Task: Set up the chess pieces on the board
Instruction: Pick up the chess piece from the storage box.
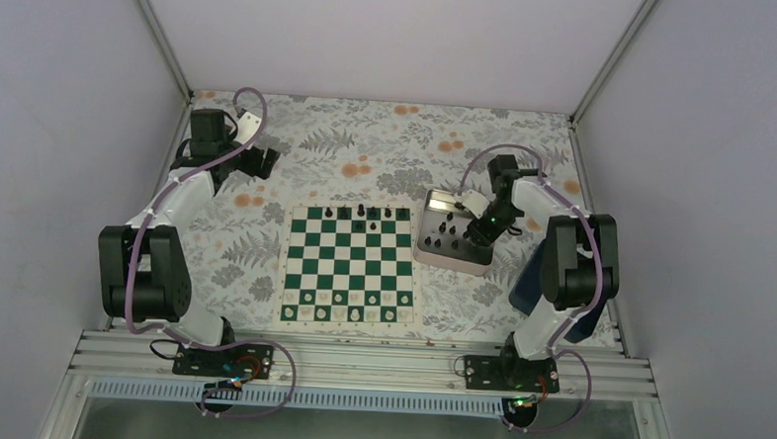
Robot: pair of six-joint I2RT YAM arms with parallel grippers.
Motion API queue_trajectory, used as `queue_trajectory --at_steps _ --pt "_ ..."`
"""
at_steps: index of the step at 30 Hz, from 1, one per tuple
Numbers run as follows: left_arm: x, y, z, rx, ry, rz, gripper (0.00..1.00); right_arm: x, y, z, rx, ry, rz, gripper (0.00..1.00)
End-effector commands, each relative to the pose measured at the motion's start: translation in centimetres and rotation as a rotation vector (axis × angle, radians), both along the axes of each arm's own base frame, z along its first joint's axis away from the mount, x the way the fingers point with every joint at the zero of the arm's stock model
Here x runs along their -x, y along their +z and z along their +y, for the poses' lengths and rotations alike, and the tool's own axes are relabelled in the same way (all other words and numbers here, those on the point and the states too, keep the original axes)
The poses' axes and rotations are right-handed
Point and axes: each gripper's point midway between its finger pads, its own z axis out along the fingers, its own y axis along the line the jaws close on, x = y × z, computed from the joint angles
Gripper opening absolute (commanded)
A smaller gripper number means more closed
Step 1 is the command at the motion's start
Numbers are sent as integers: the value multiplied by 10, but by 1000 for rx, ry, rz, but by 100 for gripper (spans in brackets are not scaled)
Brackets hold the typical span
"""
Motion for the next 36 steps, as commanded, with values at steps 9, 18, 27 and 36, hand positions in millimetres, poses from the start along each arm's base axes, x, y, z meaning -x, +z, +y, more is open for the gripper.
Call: queue_trajectory --at_steps 9,18,27,36 --pt "-4 2 1 -10 -3 -15 100 -13 2 9 -57 20 -19 38" --pt "-4 2 3 -15 4 -14 100 -25 -5 13 -49 30 -24 37" --pt "-4 1 4 -18 9 -14 100 -35 -9 17 -61 40 -32 35" --pt "-5 -1 4 -19 9 -9 100 -38 -14 18 -62 35 -32 13"
